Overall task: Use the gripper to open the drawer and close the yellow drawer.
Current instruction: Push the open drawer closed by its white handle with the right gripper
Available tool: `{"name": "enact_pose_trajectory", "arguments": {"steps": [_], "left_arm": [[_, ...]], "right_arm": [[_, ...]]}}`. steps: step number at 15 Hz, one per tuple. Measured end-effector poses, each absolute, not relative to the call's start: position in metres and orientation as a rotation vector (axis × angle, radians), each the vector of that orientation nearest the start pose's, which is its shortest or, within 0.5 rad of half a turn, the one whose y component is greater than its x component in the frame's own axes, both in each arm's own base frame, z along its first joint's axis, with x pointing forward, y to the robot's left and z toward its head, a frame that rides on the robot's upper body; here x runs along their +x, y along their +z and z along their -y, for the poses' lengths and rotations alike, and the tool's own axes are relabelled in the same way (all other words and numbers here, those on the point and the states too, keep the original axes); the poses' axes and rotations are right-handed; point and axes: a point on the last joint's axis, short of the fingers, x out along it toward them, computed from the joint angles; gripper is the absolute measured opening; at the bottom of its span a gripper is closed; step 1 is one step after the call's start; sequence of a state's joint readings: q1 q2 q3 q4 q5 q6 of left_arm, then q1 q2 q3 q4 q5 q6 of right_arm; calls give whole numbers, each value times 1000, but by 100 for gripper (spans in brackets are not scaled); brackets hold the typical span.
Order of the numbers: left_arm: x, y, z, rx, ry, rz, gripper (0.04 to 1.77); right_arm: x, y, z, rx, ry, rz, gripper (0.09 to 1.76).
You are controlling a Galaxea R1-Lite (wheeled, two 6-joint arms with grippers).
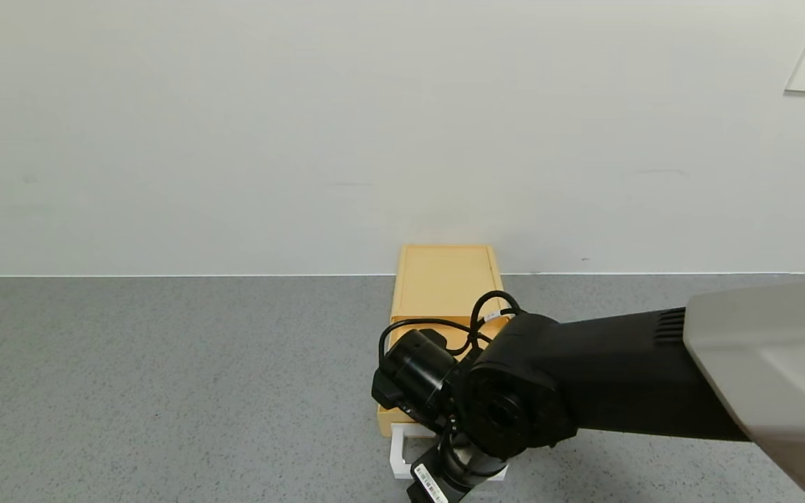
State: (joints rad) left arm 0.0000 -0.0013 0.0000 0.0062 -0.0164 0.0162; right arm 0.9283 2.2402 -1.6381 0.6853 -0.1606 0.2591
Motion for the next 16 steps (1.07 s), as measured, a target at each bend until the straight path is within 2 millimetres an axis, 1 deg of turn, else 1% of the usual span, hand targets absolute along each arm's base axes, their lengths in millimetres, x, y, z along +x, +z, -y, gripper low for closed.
{"name": "enact_pose_trajectory", "arguments": {"steps": [7,12,16], "left_arm": [[-23,75,0,16,-17,-5,172],[-23,75,0,16,-16,-4,172],[-23,75,0,16,-16,-5,172]], "right_arm": [[246,93,-323,-483,467,-1170,171],[249,88,-327,-457,445,-1146,171],[254,88,-325,-452,436,-1143,171]]}}
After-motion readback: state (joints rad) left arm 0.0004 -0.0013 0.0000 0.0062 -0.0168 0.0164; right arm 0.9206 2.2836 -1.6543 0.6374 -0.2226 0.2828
